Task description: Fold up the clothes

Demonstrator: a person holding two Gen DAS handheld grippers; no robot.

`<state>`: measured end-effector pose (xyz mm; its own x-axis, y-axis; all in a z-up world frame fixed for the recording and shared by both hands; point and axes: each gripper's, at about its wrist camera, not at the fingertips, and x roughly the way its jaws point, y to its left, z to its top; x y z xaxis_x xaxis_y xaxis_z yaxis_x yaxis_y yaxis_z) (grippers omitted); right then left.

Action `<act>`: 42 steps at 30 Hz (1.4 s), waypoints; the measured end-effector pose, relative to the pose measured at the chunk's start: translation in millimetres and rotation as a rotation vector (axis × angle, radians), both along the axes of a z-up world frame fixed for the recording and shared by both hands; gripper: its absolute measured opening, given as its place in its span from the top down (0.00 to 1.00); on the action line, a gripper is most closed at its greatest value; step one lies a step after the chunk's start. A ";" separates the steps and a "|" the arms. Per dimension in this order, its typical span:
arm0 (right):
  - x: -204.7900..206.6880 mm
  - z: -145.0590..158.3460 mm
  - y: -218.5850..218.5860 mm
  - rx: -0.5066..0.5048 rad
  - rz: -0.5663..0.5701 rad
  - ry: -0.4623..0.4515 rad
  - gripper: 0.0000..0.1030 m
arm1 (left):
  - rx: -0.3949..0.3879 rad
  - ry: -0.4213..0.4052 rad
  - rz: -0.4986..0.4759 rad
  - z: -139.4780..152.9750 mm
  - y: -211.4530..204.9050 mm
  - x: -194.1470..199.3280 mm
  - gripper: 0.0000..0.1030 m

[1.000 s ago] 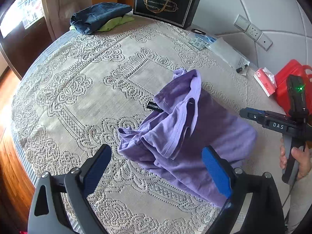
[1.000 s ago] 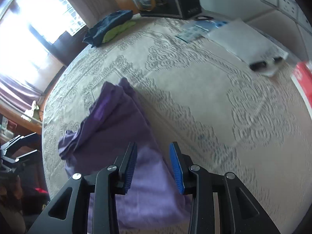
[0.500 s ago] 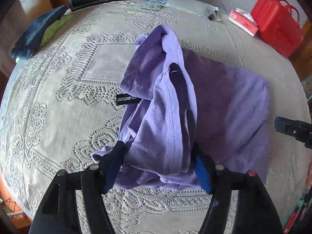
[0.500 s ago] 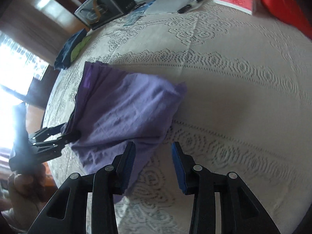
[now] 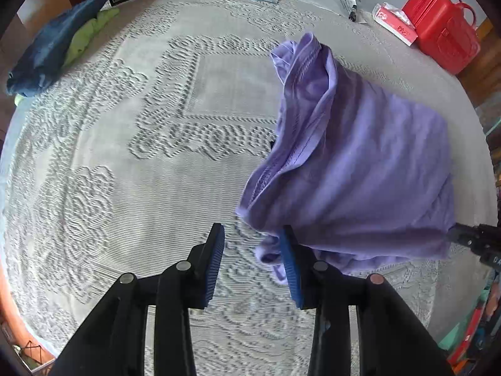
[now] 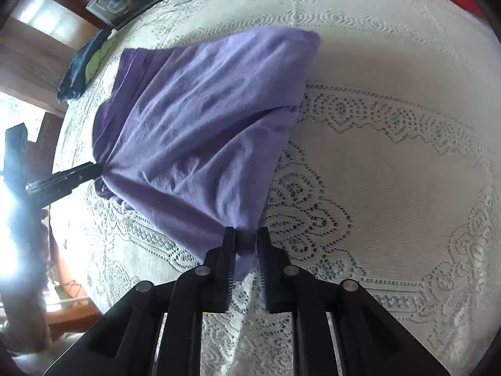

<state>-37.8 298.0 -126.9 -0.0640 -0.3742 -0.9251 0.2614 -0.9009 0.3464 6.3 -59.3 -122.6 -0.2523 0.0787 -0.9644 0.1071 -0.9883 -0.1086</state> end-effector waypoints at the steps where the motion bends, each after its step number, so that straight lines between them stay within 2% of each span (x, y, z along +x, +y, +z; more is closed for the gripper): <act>1: -2.2 5.3 6.1 -0.007 -0.022 0.015 0.75 | 0.009 0.015 0.005 8.6 -5.8 -1.5 0.59; 2: -4.6 10.6 12.2 -0.013 -0.044 0.030 0.68 | 0.025 0.041 0.011 18.5 -9.8 -5.3 0.52; 4: -16.3 18.4 23.5 -0.020 -0.080 0.064 0.65 | 0.036 0.097 -0.001 35.5 -9.1 -19.8 0.45; 6: -33.0 23.2 30.6 -0.023 -0.116 0.084 0.56 | 0.034 0.134 -0.031 43.4 -1.5 -42.6 0.43; 11: -79.1 27.4 40.3 -0.074 -0.212 0.090 0.55 | 0.015 0.121 -0.117 22.2 28.6 -116.0 0.43; 13: -95.2 25.6 39.9 -0.064 -0.222 0.081 0.53 | 0.050 0.101 -0.133 10.0 39.3 -129.8 0.43; 14: -101.0 24.5 36.8 -0.062 -0.221 0.073 0.45 | 0.073 0.092 -0.142 4.9 44.9 -134.2 0.43; 15: -106.8 23.2 33.6 -0.060 -0.219 0.066 0.28 | 0.091 0.088 -0.157 0.9 49.8 -137.3 0.43; 17: -115.5 18.3 25.1 -0.064 -0.205 0.053 0.13 | 0.109 0.085 -0.189 -7.2 58.8 -145.1 0.43; 19: -122.6 9.5 12.3 -0.036 -0.161 0.024 0.13 | 0.096 0.063 -0.204 -15.9 62.6 -153.6 0.46; 20: -126.0 3.8 4.4 -0.012 -0.134 0.004 0.25 | 0.073 0.044 -0.202 -21.7 62.5 -158.0 0.66; 21: -131.7 -3.3 -6.8 0.022 -0.104 -0.013 0.70 | 0.058 0.038 -0.187 -24.9 60.3 -161.5 0.74; 22: -136.0 -8.3 -14.0 0.055 -0.081 -0.014 0.94 | 0.056 0.051 -0.154 -24.4 55.0 -163.8 0.76; 26: -152.5 1.4 -19.2 0.069 -0.111 0.102 0.93 | 0.060 0.103 0.001 -23.7 30.2 -166.5 0.77; 28: -156.7 4.0 -15.6 0.070 -0.162 0.156 0.81 | 0.071 0.110 0.029 -20.7 25.2 -160.5 0.76; 29: -158.6 5.2 -13.6 0.072 -0.187 0.182 0.68 | 0.079 0.113 0.037 -18.0 23.5 -156.5 0.74; 30: -158.3 5.5 -10.2 0.095 -0.210 0.186 0.60 | 0.087 0.117 0.045 -15.4 21.8 -152.5 0.71; 31: -153.5 8.2 -3.6 0.073 -0.234 0.183 0.59 | 0.095 0.120 0.053 -12.8 20.1 -148.5 0.60; 32: -148.5 11.0 3.0 0.052 -0.256 0.180 0.59 | 0.103 0.130 0.058 -8.3 18.7 -142.8 0.41; 34: -129.5 19.6 12.3 0.021 -0.244 0.182 0.59 | 0.117 0.166 0.058 6.1 17.3 -126.6 0.20; 36: -105.2 24.7 17.3 -0.010 -0.219 0.169 0.59 | 0.119 0.174 0.047 19.0 18.6 -107.6 0.20; 39: -67.5 26.2 18.1 -0.065 -0.183 0.121 0.59 | 0.097 0.128 0.012 16.1 29.1 -81.0 0.20; 42: -34.4 21.7 16.4 -0.071 -0.175 0.089 0.59 | 0.049 0.096 0.007 5.2 36.8 -55.9 0.20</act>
